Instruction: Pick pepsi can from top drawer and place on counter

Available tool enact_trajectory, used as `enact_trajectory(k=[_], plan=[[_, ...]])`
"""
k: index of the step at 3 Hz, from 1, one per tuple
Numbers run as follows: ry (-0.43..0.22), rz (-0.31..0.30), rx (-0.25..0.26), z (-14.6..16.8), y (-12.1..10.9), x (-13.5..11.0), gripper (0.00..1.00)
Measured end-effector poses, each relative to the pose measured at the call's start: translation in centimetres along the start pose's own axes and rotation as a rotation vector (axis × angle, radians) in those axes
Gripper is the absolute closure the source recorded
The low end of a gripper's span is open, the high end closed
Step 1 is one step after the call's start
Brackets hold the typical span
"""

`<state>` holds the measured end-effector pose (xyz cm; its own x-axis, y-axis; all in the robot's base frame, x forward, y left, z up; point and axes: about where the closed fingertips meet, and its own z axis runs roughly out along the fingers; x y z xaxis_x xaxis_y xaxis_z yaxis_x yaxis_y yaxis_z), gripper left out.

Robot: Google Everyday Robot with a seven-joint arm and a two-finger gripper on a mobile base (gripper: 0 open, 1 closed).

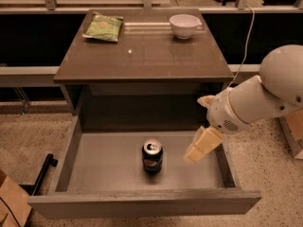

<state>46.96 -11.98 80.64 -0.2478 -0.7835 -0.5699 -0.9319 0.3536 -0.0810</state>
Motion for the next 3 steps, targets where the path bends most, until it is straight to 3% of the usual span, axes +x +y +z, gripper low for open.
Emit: enact_trajectory(k=[1,2,3], plan=[[-0.002,-0.010,-0.008,0.5,0.2,-0.3,0.00],[-0.042,-0.016,-0.052,4.6,1.0,-0.9,0.00],[-0.080,0.011,-0.098,9.4,1.7,-0.1,0.00]])
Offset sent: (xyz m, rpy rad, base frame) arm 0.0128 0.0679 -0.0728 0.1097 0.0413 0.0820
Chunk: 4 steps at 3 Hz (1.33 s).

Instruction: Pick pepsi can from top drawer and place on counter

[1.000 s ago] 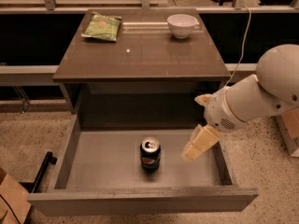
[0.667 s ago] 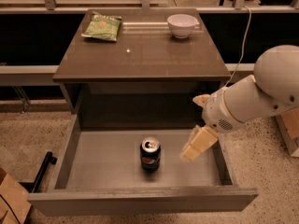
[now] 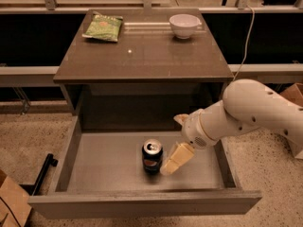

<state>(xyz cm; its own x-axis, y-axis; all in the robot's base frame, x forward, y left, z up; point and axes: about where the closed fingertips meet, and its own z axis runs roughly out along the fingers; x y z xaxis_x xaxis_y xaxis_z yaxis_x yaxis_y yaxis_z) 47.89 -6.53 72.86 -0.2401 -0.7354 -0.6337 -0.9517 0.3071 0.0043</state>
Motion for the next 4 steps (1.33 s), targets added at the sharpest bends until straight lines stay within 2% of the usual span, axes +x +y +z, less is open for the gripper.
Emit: enact_trajectory(k=[2,3,4], plan=[[-0.083,0.113,-0.074,7.9,-0.4,2.8,0.00],[-0.172,0.142,-0.107,9.5,-0.2,1.8,0.16],[-0.240,0.148,-0.137,10.2,0.2,0.4,0.40]])
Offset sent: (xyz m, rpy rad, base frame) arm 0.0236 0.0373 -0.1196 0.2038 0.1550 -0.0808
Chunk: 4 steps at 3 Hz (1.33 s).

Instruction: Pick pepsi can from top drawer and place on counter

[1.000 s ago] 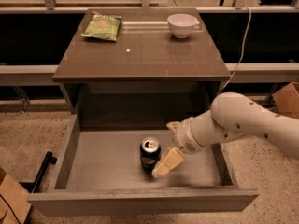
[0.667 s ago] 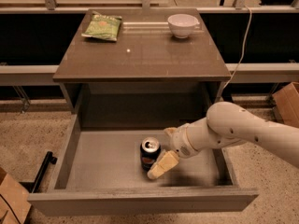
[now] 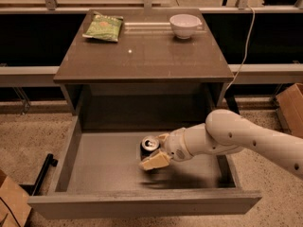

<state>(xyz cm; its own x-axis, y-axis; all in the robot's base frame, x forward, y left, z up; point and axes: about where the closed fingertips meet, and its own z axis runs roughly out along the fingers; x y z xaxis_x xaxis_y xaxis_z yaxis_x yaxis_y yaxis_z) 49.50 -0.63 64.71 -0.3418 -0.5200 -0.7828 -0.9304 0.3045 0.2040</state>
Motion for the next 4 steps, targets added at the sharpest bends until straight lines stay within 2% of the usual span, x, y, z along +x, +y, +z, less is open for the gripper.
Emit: enact_trajectory(k=[1,2,3,4], plan=[[-0.086,0.014,-0.017,-0.9,0.2,-1.7,0.71],[-0.133,-0.014,-0.037,-4.7,-0.6,-5.1,0.94],[-0.151,-0.118,-0.042,-11.0,-1.8,-9.5,1.00],[-0.115,-0.240,-0.058,-15.7,-2.3,-14.7,1.00]])
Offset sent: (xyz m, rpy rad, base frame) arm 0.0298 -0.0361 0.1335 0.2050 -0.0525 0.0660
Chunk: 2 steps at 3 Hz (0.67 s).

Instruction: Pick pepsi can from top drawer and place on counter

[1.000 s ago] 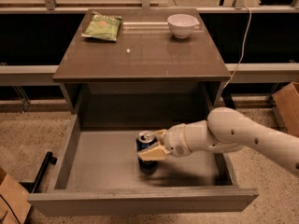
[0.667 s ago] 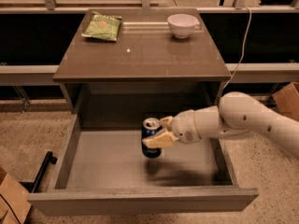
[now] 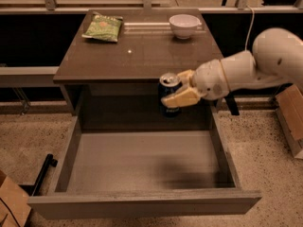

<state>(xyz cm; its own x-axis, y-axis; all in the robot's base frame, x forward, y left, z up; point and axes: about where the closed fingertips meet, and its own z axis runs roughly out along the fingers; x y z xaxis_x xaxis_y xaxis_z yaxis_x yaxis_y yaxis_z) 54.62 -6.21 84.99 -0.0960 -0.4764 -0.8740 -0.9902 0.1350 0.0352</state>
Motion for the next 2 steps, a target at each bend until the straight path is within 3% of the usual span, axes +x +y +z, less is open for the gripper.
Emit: enact_trajectory(k=[1,2], plan=[[-0.013,-0.062,0.011,-2.33,-1.06,-3.08,1.00],[-0.056,-0.004,0.066,-2.64,-0.91,-2.46,1.00]])
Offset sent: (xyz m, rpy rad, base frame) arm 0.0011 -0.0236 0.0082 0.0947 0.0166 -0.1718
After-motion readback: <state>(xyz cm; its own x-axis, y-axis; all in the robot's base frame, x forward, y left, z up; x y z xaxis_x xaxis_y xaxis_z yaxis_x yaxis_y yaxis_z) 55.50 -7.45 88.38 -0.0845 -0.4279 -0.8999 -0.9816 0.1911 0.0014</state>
